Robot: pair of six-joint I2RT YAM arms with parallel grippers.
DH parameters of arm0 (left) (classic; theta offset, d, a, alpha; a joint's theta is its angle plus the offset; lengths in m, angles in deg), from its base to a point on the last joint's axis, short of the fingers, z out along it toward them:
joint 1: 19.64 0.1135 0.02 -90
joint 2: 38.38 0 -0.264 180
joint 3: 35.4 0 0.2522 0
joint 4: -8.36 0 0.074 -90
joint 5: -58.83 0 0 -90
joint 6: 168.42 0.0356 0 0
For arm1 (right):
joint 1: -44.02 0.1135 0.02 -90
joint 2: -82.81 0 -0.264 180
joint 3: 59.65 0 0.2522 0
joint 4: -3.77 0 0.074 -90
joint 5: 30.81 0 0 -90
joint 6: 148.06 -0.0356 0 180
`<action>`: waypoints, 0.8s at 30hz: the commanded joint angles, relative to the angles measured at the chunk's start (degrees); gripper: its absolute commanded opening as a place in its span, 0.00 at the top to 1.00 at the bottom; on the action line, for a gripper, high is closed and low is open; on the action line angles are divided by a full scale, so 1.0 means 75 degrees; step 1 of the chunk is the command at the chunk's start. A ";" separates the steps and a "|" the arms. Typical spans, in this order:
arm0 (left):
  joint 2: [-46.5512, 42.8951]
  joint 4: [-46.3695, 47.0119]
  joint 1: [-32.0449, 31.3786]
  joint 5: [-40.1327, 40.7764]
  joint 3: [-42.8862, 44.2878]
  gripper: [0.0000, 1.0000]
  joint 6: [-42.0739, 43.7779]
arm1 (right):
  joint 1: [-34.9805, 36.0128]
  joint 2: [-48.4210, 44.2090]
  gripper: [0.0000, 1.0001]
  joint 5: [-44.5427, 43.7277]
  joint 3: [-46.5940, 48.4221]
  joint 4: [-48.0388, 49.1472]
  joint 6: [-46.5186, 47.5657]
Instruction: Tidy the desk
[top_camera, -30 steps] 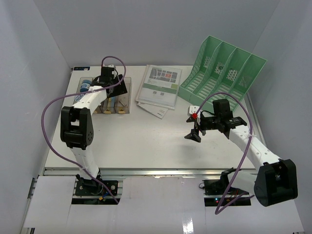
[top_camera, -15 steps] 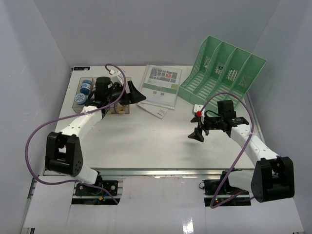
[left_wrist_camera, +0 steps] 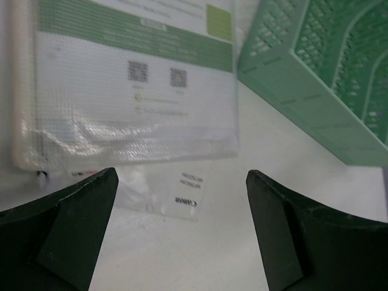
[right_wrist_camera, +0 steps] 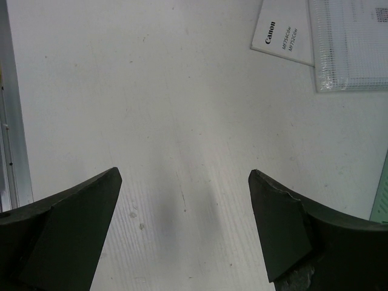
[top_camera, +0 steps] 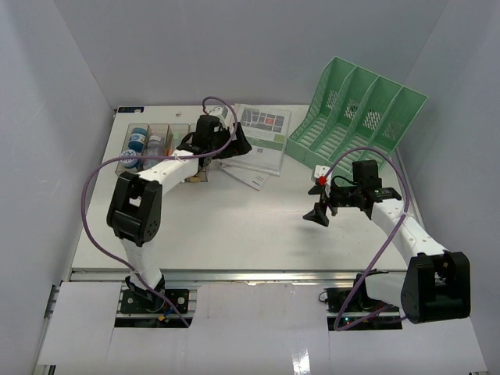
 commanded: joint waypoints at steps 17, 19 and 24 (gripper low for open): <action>0.2473 -0.2563 0.0152 0.2378 0.3210 0.02 0.1272 | -0.0042 -0.0326 0.06 0.0499 -0.0107 0.0128 0.0142; 0.2573 -0.2712 0.0168 0.2227 0.3320 0.02 0.1307 | -0.0042 -0.0326 0.07 0.0510 -0.0106 0.0118 0.0142; 0.2732 -0.3006 0.0222 0.1661 0.3487 0.02 0.1271 | -0.0032 -0.0324 0.06 0.0511 -0.0118 0.0118 0.0131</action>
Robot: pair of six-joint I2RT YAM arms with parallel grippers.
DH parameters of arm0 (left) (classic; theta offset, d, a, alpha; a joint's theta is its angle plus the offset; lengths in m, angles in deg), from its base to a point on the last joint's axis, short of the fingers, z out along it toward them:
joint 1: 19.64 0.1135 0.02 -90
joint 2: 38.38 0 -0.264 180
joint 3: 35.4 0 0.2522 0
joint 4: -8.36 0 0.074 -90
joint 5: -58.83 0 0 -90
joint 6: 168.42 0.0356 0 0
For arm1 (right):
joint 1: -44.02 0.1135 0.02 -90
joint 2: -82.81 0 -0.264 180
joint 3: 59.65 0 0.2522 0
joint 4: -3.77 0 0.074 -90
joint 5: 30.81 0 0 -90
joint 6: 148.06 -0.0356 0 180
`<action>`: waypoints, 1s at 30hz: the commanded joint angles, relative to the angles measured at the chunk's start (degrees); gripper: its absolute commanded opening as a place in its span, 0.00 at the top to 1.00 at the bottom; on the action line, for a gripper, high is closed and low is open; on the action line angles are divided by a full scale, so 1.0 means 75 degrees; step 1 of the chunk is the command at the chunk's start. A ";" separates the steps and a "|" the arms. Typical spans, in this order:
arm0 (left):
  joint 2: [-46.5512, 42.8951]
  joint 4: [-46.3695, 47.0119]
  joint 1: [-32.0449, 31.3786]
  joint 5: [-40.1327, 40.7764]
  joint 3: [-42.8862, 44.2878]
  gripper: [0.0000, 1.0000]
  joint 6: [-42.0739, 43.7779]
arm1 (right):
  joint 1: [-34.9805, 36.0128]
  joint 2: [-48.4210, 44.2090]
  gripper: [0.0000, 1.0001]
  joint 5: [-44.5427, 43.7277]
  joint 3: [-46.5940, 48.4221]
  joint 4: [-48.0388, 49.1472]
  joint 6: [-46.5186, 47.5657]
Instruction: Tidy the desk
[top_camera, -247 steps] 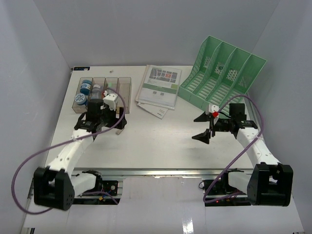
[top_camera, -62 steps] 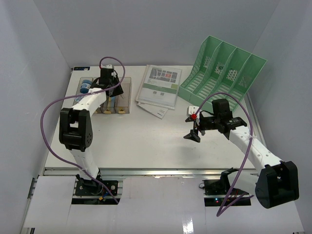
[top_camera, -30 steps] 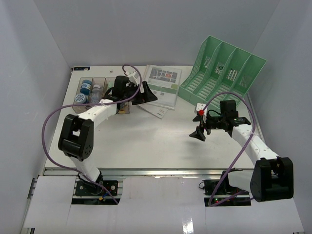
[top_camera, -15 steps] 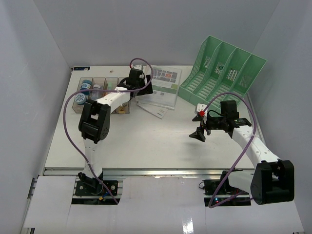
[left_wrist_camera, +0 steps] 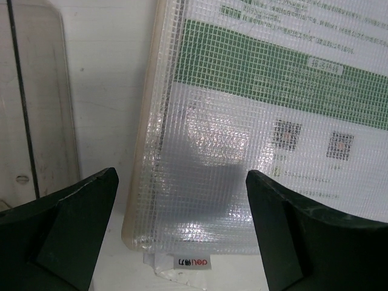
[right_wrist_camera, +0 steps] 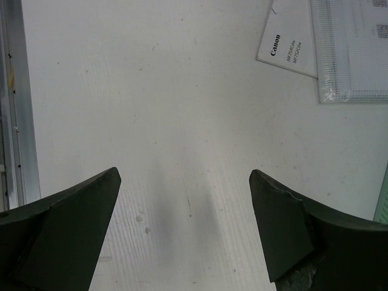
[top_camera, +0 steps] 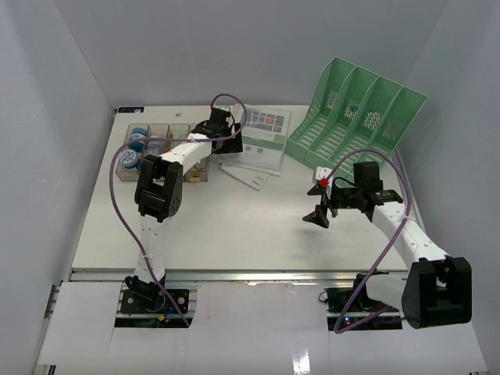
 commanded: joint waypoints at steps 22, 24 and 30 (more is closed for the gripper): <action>-0.0265 -0.1041 0.0276 -0.2144 0.0863 0.96 -0.0258 | -0.0042 -0.0075 0.07 0.0305 -0.0133 0.0271 0.0026; -0.0345 -0.1085 0.0279 -0.2430 0.0843 1.00 -0.0323 | -0.0042 -0.0081 0.08 0.0278 -0.0179 0.0339 -0.0035; -0.0927 -0.1137 0.0307 -0.2685 0.0646 0.96 -0.0299 | -0.0042 -0.0215 0.09 0.0279 -0.0481 0.0898 -0.0472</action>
